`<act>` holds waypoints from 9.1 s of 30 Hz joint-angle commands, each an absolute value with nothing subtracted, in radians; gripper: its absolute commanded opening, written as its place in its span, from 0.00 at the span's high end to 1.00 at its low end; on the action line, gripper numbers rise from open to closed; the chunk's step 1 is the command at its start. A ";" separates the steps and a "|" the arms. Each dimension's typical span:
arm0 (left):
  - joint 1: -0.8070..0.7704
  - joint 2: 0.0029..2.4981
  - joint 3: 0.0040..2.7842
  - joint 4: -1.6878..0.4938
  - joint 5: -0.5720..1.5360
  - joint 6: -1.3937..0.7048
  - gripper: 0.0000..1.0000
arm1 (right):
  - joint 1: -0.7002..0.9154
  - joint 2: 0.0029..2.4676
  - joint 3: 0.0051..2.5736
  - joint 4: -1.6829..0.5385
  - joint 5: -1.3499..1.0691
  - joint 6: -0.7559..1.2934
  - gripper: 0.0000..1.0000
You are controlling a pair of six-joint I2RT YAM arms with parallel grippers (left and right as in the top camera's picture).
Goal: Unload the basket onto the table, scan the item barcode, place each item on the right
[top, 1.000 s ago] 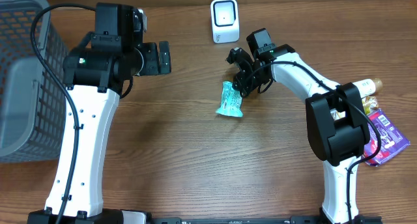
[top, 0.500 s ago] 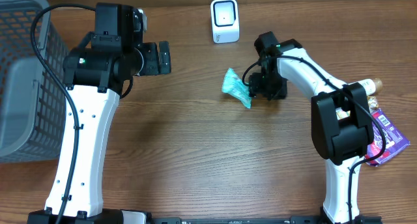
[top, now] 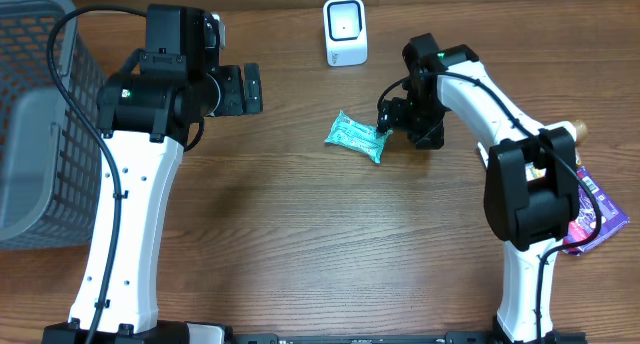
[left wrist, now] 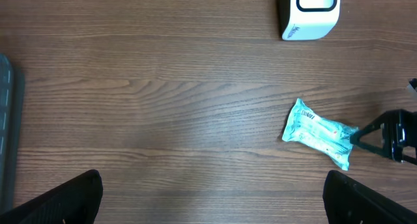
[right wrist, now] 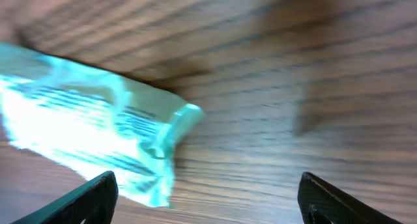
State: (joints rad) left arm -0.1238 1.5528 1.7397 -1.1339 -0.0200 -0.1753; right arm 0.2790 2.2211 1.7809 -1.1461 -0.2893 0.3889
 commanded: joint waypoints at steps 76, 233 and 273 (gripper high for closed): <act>-0.125 1.563 1.736 -1.133 -0.027 -0.153 0.00 | 0.275 1.671 1.886 -1.157 -0.081 0.214 0.96; -0.125 1.563 1.736 -1.133 -0.026 -0.153 0.00 | 0.112 0.374 0.598 -0.376 0.097 0.256 0.00; -0.125 1.563 1.736 -1.133 -0.026 -0.153 0.01 | 0.113 0.003 0.008 -0.084 0.006 0.257 0.00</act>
State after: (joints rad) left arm -0.1238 1.5547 1.7370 -1.1339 -0.0204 -0.1753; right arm 0.1062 0.0147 0.0185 -0.0898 0.0071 0.2611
